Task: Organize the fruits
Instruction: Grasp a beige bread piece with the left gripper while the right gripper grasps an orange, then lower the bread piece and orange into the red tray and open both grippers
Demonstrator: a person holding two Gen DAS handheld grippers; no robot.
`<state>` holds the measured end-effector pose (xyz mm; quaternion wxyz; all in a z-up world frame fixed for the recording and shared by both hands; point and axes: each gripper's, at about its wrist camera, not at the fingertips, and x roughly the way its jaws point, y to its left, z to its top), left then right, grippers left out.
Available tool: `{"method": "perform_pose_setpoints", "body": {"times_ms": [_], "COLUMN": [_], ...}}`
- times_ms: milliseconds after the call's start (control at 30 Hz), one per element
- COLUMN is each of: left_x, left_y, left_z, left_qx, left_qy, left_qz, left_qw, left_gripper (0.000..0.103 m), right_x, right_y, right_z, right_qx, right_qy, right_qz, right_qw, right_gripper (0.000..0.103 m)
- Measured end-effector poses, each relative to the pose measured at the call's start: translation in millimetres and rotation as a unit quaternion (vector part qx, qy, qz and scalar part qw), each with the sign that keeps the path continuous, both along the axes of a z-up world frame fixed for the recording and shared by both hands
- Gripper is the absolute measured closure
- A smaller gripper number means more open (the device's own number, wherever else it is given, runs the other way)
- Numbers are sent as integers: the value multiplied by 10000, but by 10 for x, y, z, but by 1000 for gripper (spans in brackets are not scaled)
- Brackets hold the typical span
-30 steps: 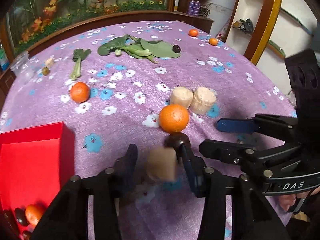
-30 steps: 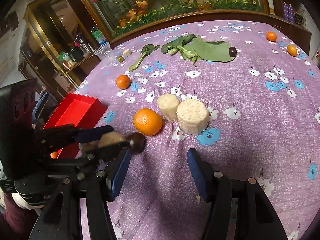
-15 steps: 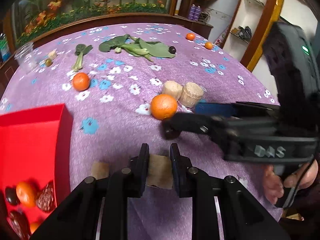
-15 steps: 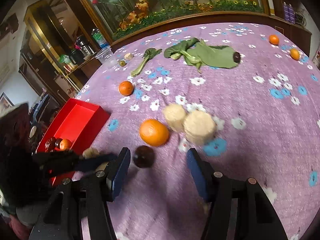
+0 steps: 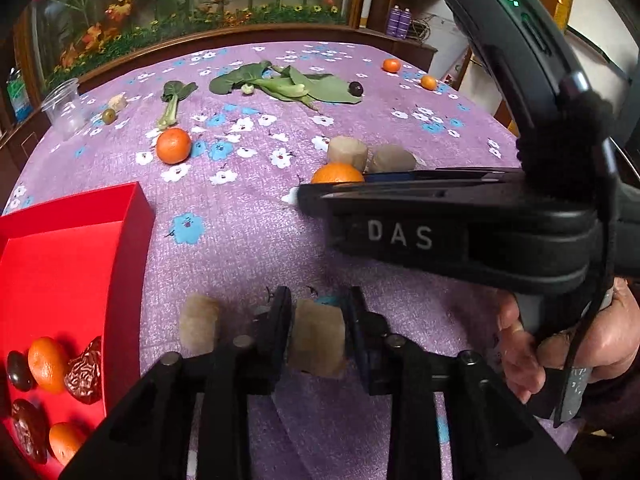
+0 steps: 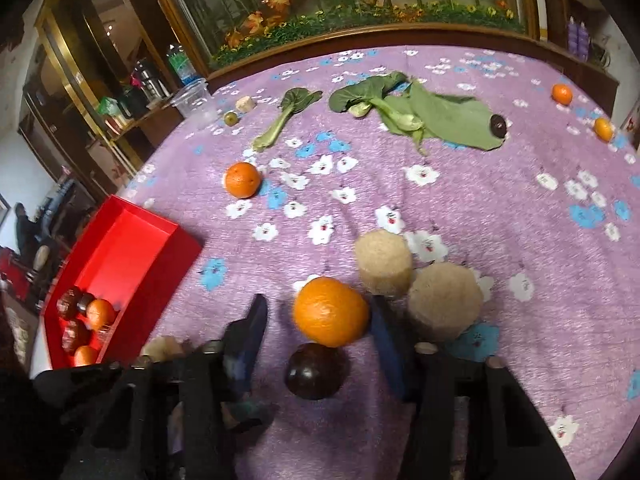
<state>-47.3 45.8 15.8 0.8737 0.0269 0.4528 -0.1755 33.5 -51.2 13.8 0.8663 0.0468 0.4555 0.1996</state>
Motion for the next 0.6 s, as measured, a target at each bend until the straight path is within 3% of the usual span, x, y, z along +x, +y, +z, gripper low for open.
{"method": "perform_pose_setpoints", "body": {"times_ms": [333, 600], "left_x": [-148, -433], "left_y": [183, 623], "left_z": [194, 386], "left_qx": [-359, -947], "left_qy": [-198, -353], "left_qz": [280, 828], "left_qw": [9988, 9914], "left_gripper": [82, 82], "right_x": [-169, -475], "right_y": [-100, 32], "right_z": [134, 421], "right_qx": [306, 356], "right_qy": [-89, -361], "right_qz": [-37, 205], "right_qw": [9995, 9985], "right_gripper": [65, 65]}}
